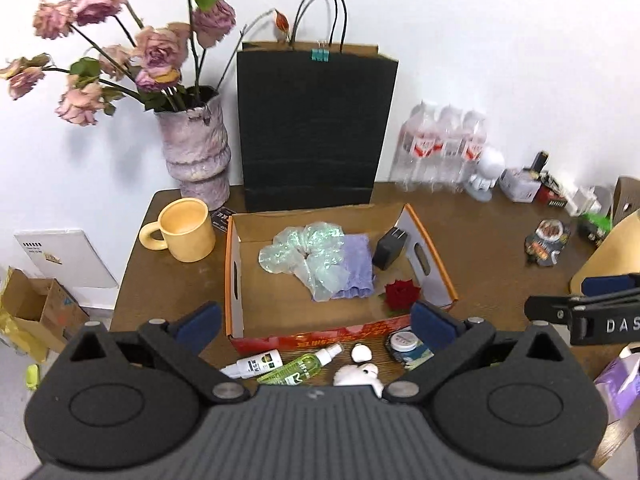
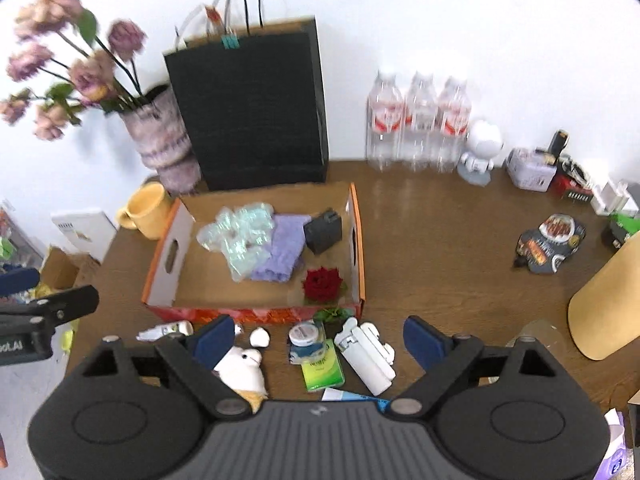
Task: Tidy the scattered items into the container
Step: 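Raise both tools away from the box back toward the table items, then grasp the white cotton-bud tub with the left tool while the right tool grasps the blue-patterned packet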
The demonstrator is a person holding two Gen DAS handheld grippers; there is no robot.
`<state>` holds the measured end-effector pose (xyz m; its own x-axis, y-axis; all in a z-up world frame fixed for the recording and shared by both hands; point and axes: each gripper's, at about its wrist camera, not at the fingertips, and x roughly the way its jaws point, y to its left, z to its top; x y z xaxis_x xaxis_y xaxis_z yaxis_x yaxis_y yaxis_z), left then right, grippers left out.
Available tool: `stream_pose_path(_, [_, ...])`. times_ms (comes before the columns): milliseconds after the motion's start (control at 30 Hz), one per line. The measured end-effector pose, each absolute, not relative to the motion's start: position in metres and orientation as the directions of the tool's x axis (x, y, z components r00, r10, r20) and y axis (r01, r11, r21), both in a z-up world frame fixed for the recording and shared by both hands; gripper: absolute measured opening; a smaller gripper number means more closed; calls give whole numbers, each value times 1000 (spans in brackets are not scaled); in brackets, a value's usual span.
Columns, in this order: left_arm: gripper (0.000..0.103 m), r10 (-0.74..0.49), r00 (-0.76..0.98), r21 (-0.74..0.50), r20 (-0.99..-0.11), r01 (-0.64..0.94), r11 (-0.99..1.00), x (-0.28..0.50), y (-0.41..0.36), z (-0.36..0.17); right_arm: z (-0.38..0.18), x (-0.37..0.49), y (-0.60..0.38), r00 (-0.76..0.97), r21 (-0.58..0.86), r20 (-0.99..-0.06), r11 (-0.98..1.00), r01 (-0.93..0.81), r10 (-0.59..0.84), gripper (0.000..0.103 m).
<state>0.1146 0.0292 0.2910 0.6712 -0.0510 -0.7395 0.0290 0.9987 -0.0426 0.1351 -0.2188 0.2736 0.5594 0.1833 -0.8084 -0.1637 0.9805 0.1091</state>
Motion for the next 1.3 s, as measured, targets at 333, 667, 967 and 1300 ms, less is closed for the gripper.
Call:
stream_pose_path(333, [103,-59,829,-67,-557,26,997,11,44,265,251,48,-242,692,204,-643,945,-257,327,103])
stream_pose_path(667, [103,34,866,-11,-499,-46,999,-48,30,86,62,-34,-230,807,75,-541,969,-235,237,103])
stream_pose_path(967, [103,64,851,58,-521,-40,998,-52,11,16,-1,-35,-213,799,61,-569,979,-195,194,103])
stream_pose_path(1300, [103,53,779,48,-624,-30,998,-35,10,-1,-14,-18,-192,753,25,-634,978,-207,176,103])
